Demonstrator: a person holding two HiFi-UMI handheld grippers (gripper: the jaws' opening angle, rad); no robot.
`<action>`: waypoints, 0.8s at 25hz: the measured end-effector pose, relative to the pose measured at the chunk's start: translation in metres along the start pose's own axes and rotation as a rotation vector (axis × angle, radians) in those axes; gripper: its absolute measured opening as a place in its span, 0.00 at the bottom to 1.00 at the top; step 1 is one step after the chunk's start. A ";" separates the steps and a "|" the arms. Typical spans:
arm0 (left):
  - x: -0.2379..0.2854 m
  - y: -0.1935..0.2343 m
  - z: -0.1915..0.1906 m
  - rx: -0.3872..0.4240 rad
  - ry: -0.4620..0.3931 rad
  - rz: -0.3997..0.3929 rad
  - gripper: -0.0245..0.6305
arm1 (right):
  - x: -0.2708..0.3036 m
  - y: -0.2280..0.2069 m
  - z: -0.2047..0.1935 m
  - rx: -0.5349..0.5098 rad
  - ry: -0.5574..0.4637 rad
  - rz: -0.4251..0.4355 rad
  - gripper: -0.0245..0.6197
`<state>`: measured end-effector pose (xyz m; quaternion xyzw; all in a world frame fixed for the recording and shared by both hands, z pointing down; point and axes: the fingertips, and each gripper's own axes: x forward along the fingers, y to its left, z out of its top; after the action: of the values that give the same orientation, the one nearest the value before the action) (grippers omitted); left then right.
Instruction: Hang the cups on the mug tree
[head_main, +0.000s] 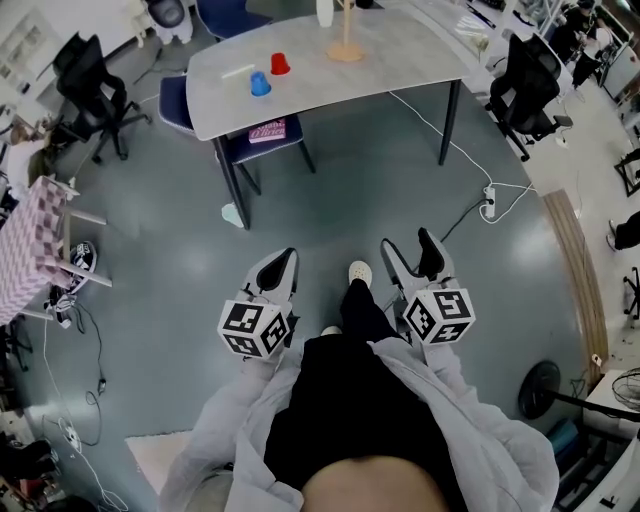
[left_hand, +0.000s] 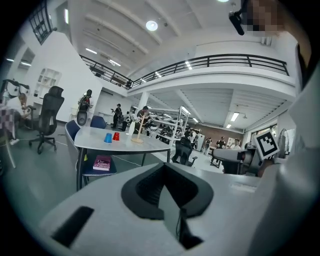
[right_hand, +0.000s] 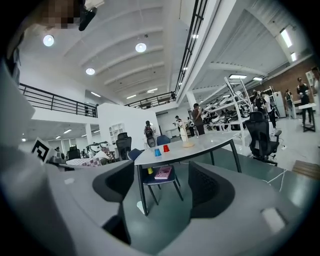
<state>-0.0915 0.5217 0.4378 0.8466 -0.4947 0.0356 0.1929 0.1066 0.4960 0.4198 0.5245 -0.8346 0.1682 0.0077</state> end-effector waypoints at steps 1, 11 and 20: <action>0.008 0.003 0.003 0.000 0.000 0.003 0.04 | 0.008 -0.004 0.001 0.000 0.007 0.007 0.55; 0.124 0.039 0.050 0.034 0.001 0.016 0.04 | 0.109 -0.081 0.034 -0.030 0.042 0.031 0.55; 0.218 0.064 0.086 0.003 -0.029 0.070 0.04 | 0.194 -0.140 0.069 -0.045 0.049 0.093 0.55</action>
<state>-0.0466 0.2831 0.4319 0.8295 -0.5268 0.0305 0.1832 0.1541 0.2517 0.4292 0.4807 -0.8611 0.1624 0.0321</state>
